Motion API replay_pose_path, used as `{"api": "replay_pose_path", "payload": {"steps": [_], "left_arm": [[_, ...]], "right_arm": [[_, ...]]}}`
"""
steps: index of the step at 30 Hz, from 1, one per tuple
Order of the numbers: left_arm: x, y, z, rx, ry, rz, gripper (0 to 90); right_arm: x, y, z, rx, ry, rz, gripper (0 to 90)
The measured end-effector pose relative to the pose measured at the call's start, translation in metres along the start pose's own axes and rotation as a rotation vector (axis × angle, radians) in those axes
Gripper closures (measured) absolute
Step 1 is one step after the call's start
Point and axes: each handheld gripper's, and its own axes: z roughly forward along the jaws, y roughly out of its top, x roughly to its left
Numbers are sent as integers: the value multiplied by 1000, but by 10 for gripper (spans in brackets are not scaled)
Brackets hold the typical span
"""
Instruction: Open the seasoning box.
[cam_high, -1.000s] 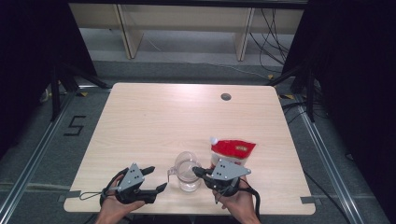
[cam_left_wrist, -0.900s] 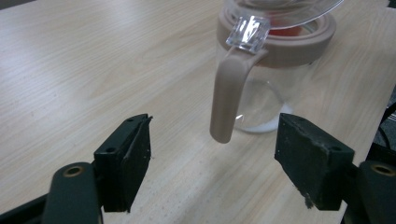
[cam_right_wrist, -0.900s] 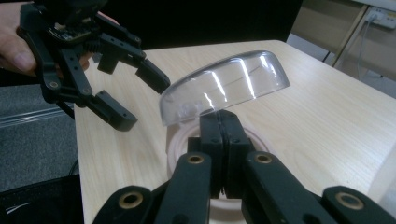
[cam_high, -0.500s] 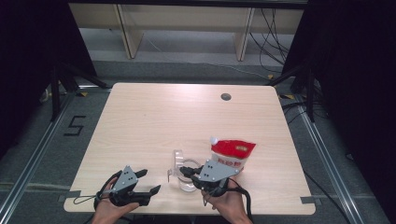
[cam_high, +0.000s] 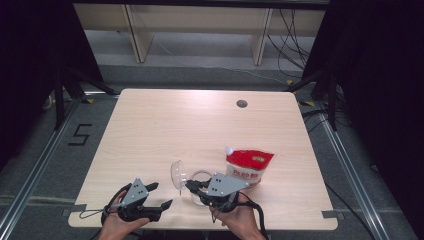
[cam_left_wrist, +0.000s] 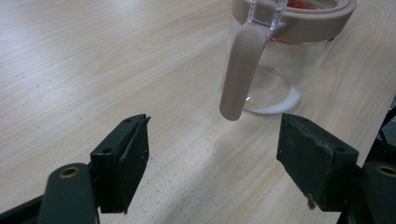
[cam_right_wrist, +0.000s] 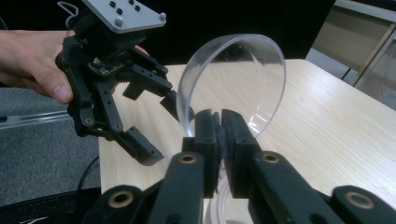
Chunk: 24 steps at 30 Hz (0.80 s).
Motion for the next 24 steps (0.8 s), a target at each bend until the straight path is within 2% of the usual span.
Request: {"api": "replay_pose_path", "payload": {"steps": [2, 3, 5, 7, 8, 9, 10, 14, 19, 20, 22, 23, 24], "left_arm": [[0, 0, 0, 8, -1, 7, 250], [0, 0, 0, 10, 4, 6, 250], [2, 0, 0, 11, -1, 33, 249], [2, 0, 0, 13, 2, 30, 242], [3, 0, 0, 15, 5, 33, 238], [2, -1, 0, 12, 5, 4, 233], [1, 0, 0, 14, 8, -1, 227], [2, 0, 0, 11, 14, 1, 202], [2, 0, -1, 2, 23, -15, 176], [4, 1, -2, 7, 21, 19, 170], [4, 2, -2, -4, 23, 5, 162], [2, 1, -2, -8, 26, -22, 162], [2, 2, -2, -8, 26, -21, 162]], "right_arm": [[-2, -3, -6, -3, 1, 2, 768], [-2, -3, -6, -3, 1, 2, 768], [-4, -6, -9, -8, 31, 10, 728], [-7, -9, -16, -14, 12, 1, 685], [-8, -11, -20, -14, 19, 17, 669], [-10, -13, -24, -20, 8, 16, 650], [-11, -15, -28, -11, 8, 26, 637], [-15, -22, -41, -27, -5, 31, 576], [-19, -34, -55, -35, -59, 60, 487], [-20, -36, -59, -28, -59, 66, 466], [-21, -41, -64, -35, -80, 84, 428], [-23, -43, -68, -27, -69, 85, 418], [-25, -45, -71, -35, -86, 72, 409]]}}
